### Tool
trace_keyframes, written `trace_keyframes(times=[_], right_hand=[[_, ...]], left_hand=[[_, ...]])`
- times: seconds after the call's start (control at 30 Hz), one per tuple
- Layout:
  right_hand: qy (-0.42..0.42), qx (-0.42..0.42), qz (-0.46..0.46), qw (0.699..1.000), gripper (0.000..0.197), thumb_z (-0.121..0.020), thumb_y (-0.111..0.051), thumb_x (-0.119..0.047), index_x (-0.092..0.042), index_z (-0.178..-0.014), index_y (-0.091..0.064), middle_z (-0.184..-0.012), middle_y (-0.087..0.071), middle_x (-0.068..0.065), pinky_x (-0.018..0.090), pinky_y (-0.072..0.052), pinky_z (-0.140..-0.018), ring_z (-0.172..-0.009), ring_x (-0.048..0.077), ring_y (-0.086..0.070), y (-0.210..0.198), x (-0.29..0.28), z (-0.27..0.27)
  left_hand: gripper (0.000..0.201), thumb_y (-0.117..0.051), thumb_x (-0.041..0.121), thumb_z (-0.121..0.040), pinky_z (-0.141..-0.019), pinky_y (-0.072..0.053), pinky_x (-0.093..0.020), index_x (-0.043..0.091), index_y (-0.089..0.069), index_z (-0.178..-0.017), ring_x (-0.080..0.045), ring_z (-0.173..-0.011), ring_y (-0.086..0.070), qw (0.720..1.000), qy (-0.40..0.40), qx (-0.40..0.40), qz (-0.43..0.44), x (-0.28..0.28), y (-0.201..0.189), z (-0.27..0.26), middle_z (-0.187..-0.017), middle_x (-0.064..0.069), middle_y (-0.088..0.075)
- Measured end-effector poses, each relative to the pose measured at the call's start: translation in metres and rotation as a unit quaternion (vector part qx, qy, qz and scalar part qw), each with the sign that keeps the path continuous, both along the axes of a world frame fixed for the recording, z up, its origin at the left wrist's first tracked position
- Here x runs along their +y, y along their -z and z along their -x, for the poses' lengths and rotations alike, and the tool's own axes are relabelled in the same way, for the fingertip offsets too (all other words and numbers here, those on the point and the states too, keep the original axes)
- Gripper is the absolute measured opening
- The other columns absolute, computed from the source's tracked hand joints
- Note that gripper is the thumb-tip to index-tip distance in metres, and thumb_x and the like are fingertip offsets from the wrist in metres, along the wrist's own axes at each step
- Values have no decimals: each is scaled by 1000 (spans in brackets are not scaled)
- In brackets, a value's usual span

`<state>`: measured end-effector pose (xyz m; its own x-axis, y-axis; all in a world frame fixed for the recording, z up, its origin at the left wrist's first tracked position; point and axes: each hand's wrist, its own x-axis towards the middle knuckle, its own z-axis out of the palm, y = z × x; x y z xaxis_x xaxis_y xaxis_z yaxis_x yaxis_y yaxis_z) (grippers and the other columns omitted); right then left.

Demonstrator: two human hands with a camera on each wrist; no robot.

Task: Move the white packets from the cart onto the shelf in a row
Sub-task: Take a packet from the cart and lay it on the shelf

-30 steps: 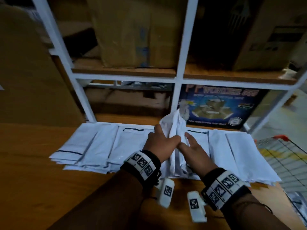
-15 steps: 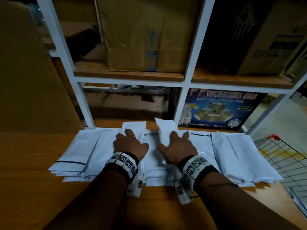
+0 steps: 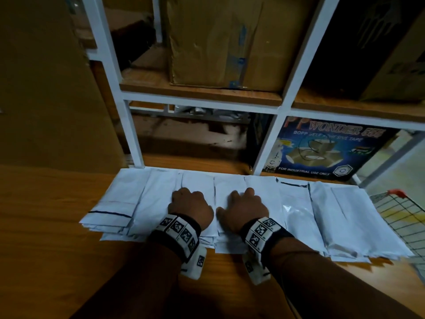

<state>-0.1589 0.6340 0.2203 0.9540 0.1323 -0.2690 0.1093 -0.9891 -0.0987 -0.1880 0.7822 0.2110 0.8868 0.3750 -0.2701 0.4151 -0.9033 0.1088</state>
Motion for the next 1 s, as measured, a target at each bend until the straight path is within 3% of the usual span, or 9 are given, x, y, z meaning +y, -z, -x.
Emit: trace_keyframes(times=[0.1, 0.23, 0.43, 0.53, 0.7, 0.8, 1.0], right_hand=[[-9, -7, -11, 1000, 76, -86, -43, -78, -24, -139, -50, -138, -40, 12, 52, -51, -97, -127, 38, -47, -8, -5, 6], [-21, -16, -56, 998, 73, -88, -47, -73, -21, -139, -51, -143, -39, 14, 52, -49, -103, -129, 40, -45, -23, -28, 16], [-10, -16, -109, 994, 69, -93, -47, -71, -19, -137, -54, -139, -43, 14, 50, -50, -101, -126, 39, -50, -40, -88, 23], [36, -45, -147, 988, 69, -96, -44, -71, -18, -139, -53, -140, -43, 16, 48, -50, -100, -124, 41, -53, -47, -131, 21], [106, -65, -162, 979, 69, -98, -43, -72, -20, -143, -53, -142, -43, 14, 47, -52, -98, -120, 40, -58, -56, -233, 14], [142, -96, -162, 972, 66, -99, -46, -70, -20, -140, -57, -136, -47, 14, 45, -53, -94, -110, 38, -62, -59, -302, 16], [252, -103, -174, 946, 59, -95, -52, -66, -25, -135, -62, -132, -50, 9, 41, -51, -90, -110, 35, -64, -57, -471, 13]], left_hand=[[63, -50, 62, -84, -101, -43, -48, 24, -55, -133, -36, -129, -39, 1000, 2, -13, -27, -3, -13, 4, -141, -14, -43], [65, -48, 71, -82, -95, -46, -46, 23, -58, -125, -38, -118, -51, 996, 0, -63, -60, -19, -41, 20, -129, -14, -53], [74, -36, 80, -84, -95, -51, -42, 22, -58, -123, -32, -114, -63, 991, 76, -113, 2, -58, -83, 25, -124, -11, -67], [69, -42, 73, -91, -101, -45, -40, 20, -59, -132, -27, -121, -61, 983, 131, -126, 35, -105, -96, 18, -132, -8, -65], [50, -47, 62, -95, -90, -50, -35, 20, -64, -115, -24, -110, -63, 967, 220, -102, 84, -209, -94, -4, -118, -6, -70], [49, -47, 62, -95, -93, -51, -37, 20, -63, -115, -26, -112, -62, 957, 261, -76, 99, -276, -90, -16, -118, -6, -69], [51, -50, 64, -92, -92, -51, -38, 19, -65, -111, -27, -110, -63, 931, 342, -42, 119, -424, -88, -43, -114, -6, -70]])
